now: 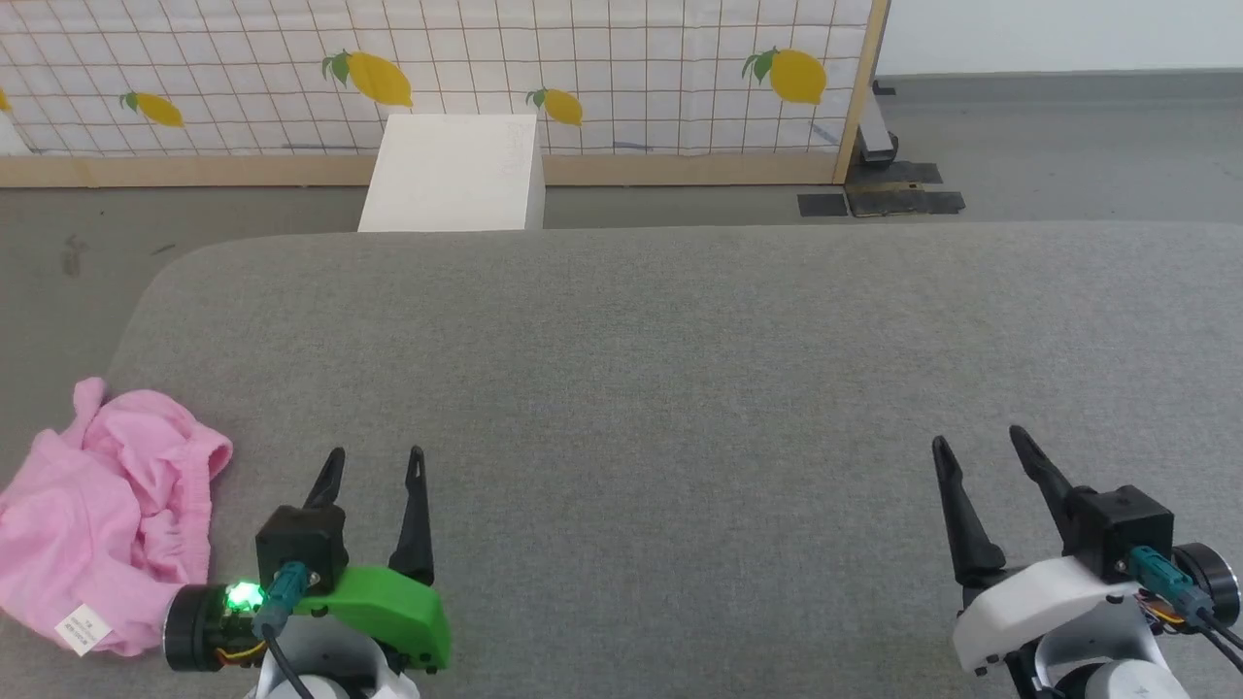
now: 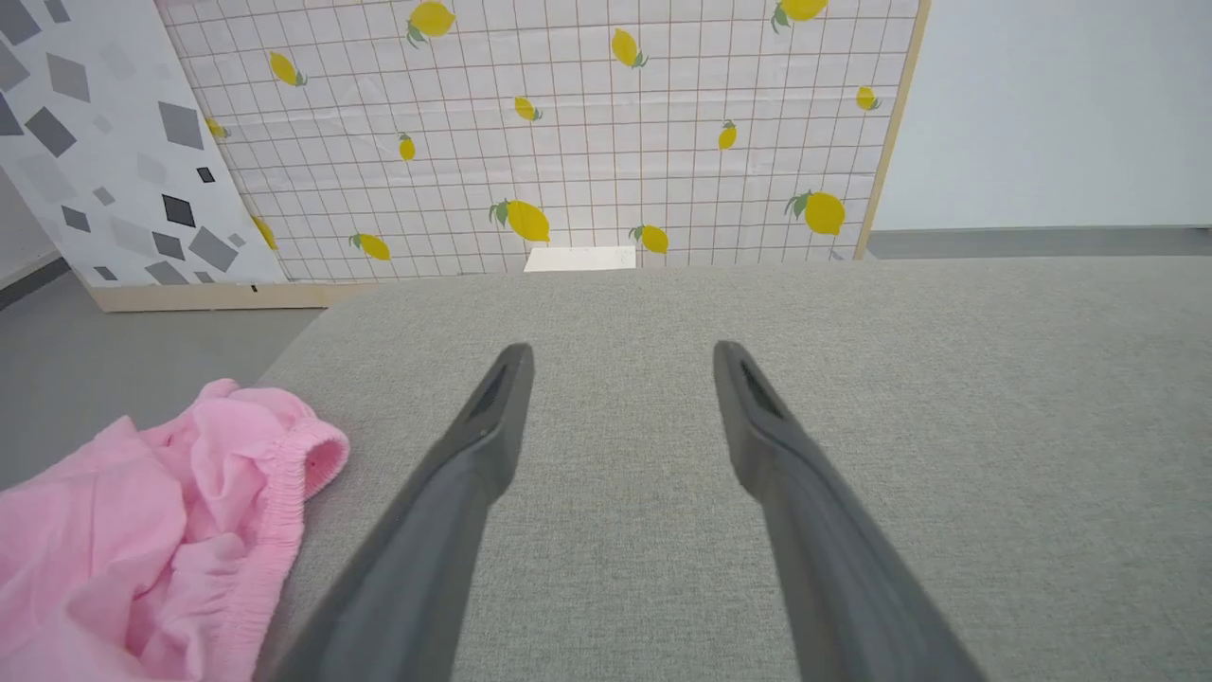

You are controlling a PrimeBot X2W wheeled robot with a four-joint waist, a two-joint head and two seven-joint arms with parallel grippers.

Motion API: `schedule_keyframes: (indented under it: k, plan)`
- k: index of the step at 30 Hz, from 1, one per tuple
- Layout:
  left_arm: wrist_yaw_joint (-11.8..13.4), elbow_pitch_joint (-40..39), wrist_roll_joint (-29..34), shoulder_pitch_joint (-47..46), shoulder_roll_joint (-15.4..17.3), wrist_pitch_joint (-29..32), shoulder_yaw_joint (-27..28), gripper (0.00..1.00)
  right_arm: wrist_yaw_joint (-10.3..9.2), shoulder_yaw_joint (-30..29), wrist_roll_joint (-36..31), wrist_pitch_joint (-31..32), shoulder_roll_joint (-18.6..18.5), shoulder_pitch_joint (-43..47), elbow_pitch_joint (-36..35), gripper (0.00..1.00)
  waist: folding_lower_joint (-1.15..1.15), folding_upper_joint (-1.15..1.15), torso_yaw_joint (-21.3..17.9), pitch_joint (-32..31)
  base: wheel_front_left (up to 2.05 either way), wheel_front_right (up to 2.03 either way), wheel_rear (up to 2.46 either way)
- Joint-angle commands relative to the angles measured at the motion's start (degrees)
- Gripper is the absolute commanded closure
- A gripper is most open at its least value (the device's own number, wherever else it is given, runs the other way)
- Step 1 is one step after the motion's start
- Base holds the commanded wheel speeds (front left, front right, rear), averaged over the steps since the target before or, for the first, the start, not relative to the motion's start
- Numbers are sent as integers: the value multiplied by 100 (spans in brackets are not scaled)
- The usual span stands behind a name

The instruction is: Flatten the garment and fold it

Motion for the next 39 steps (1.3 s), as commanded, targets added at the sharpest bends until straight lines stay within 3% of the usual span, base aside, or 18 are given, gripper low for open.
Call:
schedule_keyframes:
  k: [1, 20, 39]
  plan:
    - [-50, 18, -56, -107, -4, -52, -20, 0, -2, -27, 60, -62, 3, -28, 20, 0, 0, 8, 1, 2, 0, 0, 0]
    - [-63, 143, -197, -283, -7, -276, -79, 0, -3, -202, 138, -151, 6, -32, -145, 0, 0, 13, 273, 89, 0, 0, 0]
    - [-62, 362, -474, -405, -10, -501, 158, 0, -5, -160, -52, 21, 8, -61, -570, 0, 0, 19, 1459, 254, 0, 0, 0]
